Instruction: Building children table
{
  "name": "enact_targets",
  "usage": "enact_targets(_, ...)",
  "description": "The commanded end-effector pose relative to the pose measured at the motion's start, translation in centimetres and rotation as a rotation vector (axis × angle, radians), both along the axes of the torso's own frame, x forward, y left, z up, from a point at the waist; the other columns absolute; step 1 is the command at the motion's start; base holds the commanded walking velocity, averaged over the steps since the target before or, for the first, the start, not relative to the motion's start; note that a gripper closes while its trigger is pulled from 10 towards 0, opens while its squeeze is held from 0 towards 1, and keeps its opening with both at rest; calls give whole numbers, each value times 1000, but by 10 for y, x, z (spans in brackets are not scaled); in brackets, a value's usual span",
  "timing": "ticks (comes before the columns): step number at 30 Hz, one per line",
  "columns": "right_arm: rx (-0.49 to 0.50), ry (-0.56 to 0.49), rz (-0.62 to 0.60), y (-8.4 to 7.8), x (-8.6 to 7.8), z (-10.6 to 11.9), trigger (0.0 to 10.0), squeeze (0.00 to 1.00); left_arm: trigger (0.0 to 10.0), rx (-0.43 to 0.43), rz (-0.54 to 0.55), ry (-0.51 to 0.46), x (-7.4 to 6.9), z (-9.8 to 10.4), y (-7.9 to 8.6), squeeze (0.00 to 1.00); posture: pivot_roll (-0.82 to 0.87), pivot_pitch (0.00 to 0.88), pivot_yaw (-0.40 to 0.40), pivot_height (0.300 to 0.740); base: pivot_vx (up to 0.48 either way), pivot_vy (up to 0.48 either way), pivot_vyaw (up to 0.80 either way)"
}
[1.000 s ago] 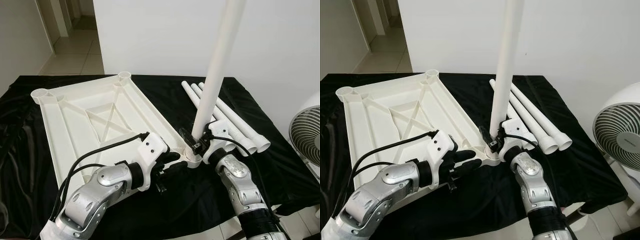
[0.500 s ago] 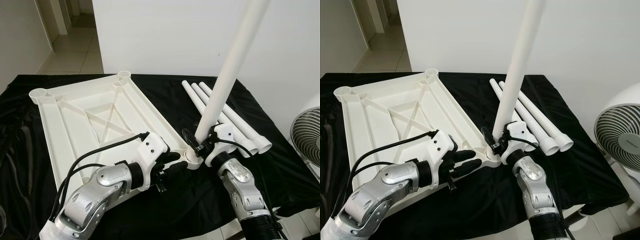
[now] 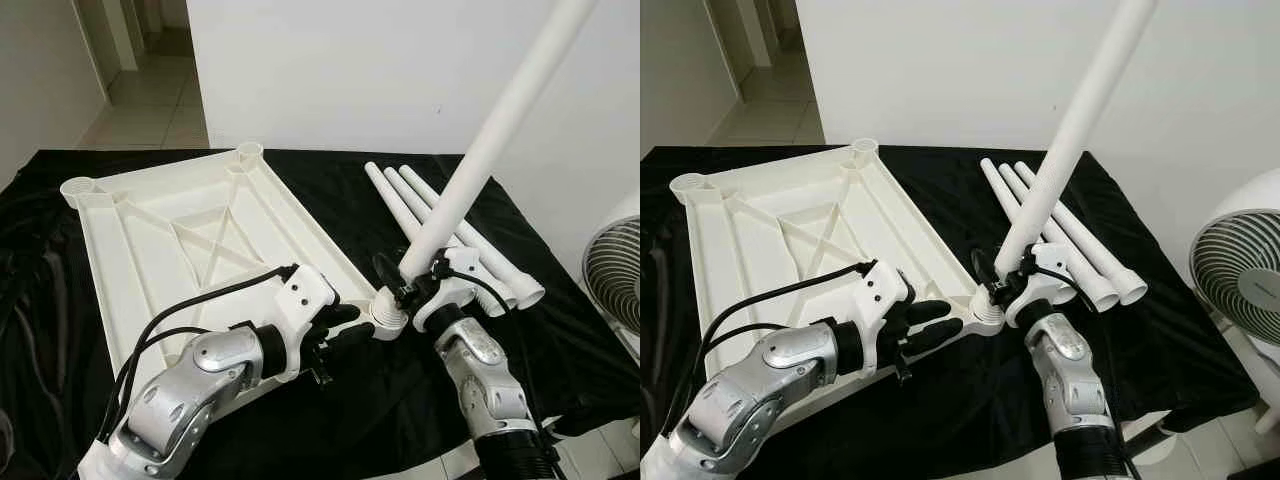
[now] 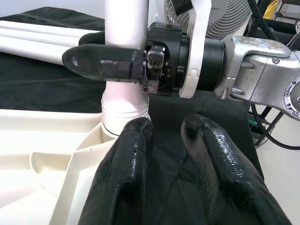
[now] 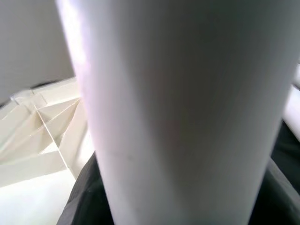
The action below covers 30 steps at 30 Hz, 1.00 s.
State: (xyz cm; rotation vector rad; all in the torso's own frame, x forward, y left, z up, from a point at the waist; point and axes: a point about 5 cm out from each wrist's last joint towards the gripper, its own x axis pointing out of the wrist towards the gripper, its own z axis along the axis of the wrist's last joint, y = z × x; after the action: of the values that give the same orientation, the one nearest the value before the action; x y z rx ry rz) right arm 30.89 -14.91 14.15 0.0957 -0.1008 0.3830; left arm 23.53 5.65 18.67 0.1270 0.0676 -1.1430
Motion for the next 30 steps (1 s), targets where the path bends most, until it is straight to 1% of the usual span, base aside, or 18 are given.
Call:
enact_targets(1, -118, 172, -37, -7, -10, -42, 10000, 0, 10000, -7, -20, -8, -2, 4, -1, 0, 44, 76, -18, 740, 0, 0, 0)
enact_targets(3, -118, 172, -37, -7, -10, -42, 10000, 0, 10000, -7, -20, -8, -2, 4, -1, 0, 44, 76, -18, 740, 0, 0, 0)
enact_targets(5, -185, 146, -4, -2, -13, -43, 10000, 0, 10000, -8, -21, -8, -2, 5, -1, 0, 44, 75, -17, 740, 0, 0, 0)
enact_targets(7, -185, 146, -4, -2, -13, -43, 10000, 0, 10000, -8, -21, -8, -2, 5, -1, 0, 44, 75, -17, 740, 0, 0, 0)
enact_targets(9, -229, 124, 33, 4, -17, -43, 10000, 0, 10000, -8, -20, -9, -2, 5, -1, 0, 44, 75, -17, 740, 0, 0, 0)
enact_targets(10, -229, 124, 33, 4, -17, -43, 10000, 0, 10000, -8, -20, -9, -2, 5, -1, 0, 44, 75, -17, 740, 0, 0, 0)
enact_targets(11, -250, 107, 72, 8, -20, -43, 10000, 0, 10000, -7, -21, -10, -2, 5, -1, 0, 43, 74, -16, 740, 0, 0, 0)
enact_targets(16, -256, 102, 89, 10, -21, -44, 10000, 0, 10000, -7, -21, -11, -2, 5, -1, 0, 43, 74, -16, 740, 0, 0, 0)
enact_targets(18, -280, 92, 102, 11, -24, -46, 10000, 0, 10000, -7, -20, -11, -2, 5, -1, 0, 43, 72, -16, 740, 0, 0, 0)
enact_targets(20, -280, 92, 102, 11, -24, -46, 10000, 0, 10000, -7, -20, -11, -2, 5, -1, 0, 43, 72, -16, 740, 0, 0, 0)
enact_targets(22, -301, 67, 111, 11, -26, -46, 10000, 0, 10000, -8, -21, -11, -2, 6, -1, 0, 41, 75, -15, 740, 0, 0, 0)
enact_targets(24, -301, 67, 111, 11, -26, -46, 10000, 0, 10000, -8, -21, -11, -2, 6, -1, 0, 41, 75, -15, 740, 0, 0, 0)
enact_targets(25, -292, 38, 122, 11, -28, -44, 10000, 0, 10000, -8, -22, -10, -2, 6, -1, 0, 41, 75, -15, 740, 0, 0, 0)
enact_targets(26, -292, 38, 122, 11, -28, -44, 10000, 0, 10000, -8, -22, -10, -2, 6, -1, 0, 41, 75, -15, 740, 0, 0, 0)
enact_targets(27, -263, 25, 126, 11, -30, -42, 10000, 0, 10000, -9, -22, -11, -2, 6, -1, 0, 42, 75, -15, 740, 0, 0, 0)
enact_targets(28, -212, 18, 122, 10, -30, -39, 10000, 0, 10000, -10, -23, -11, -2, 6, -1, 0, 43, 75, -15, 740, 0, 0, 0)
enact_targets(29, -212, 18, 122, 10, -30, -39, 10000, 0, 10000, -10, -23, -11, -2, 6, -1, 0, 43, 75, -15, 740, 0, 0, 0)
enact_targets(30, -172, 14, 111, 8, -30, -36, 10000, 0, 10000, -10, -23, -12, -3, 6, -1, 0, 43, 75, -15, 740, 0, 0, 0)
